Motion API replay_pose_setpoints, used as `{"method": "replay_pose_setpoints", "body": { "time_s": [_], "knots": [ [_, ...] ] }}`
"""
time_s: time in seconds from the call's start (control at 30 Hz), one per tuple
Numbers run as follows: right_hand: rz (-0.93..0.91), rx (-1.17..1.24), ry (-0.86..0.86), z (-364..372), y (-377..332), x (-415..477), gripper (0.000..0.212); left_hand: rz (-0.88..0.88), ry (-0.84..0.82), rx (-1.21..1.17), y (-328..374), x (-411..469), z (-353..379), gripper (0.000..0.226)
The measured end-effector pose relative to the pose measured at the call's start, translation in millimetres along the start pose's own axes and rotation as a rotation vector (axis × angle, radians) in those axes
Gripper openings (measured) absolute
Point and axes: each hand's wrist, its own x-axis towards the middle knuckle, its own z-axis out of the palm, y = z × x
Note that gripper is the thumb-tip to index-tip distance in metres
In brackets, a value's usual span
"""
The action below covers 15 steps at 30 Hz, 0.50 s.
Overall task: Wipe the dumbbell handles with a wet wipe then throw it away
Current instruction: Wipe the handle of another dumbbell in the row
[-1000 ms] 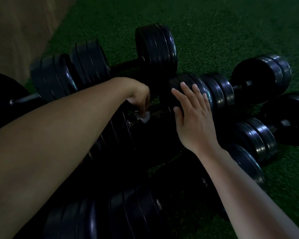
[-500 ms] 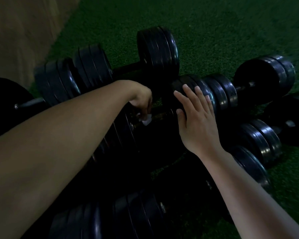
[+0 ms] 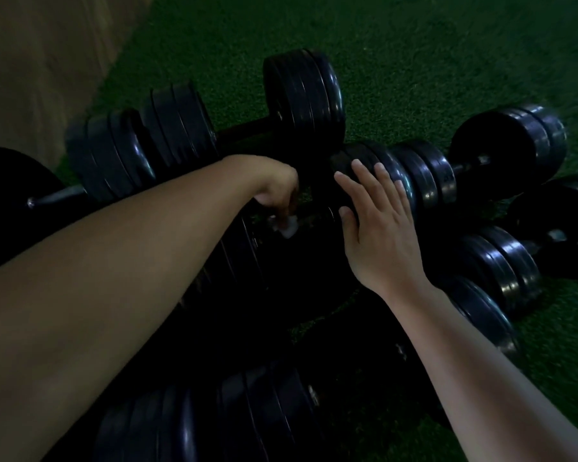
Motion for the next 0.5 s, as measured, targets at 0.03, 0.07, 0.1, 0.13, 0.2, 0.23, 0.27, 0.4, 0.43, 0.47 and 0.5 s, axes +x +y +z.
{"method": "replay_pose_setpoints", "body": {
  "time_s": [0.03,0.07,0.1,0.13,0.2,0.23,0.27,0.4,0.43,0.47,0.5],
  "knots": [
    [0.001,-0.001,-0.001,0,0,0,0.045,0.001,-0.031,0.075,-5,-3,-1,0.034],
    [0.002,-0.004,0.000,0,0,0,0.045,0.011,-0.043,0.119,-8,-6,-1,0.035],
    [0.002,-0.005,0.003,0,0,0,0.045,0.025,-0.039,0.114,-10,-8,0,0.033],
    [0.002,-0.005,0.006,1,0,0,0.045,0.034,-0.011,0.072,-9,-9,1,0.030],
    [0.004,-0.001,0.011,1,0,0,0.045,0.046,0.106,-0.040,-2,-9,2,0.017],
    [0.003,0.000,0.012,1,0,0,0.045,0.053,0.178,-0.123,3,-7,4,0.010],
    [0.002,0.000,0.012,1,0,0,0.045,0.061,0.215,-0.174,8,-5,5,0.006],
    [0.000,-0.005,0.009,1,0,0,0.045,0.008,0.176,0.025,15,-1,11,0.018],
    [-0.001,-0.008,0.007,0,0,0,0.045,-0.024,0.166,0.092,12,1,12,0.018],
    [-0.003,-0.011,0.006,0,-1,0,0.045,-0.062,0.139,0.124,9,0,13,0.016],
    [-0.005,-0.011,0.006,-1,-1,-1,0.045,-0.094,0.076,0.127,5,-3,14,0.010]
  ]
}}
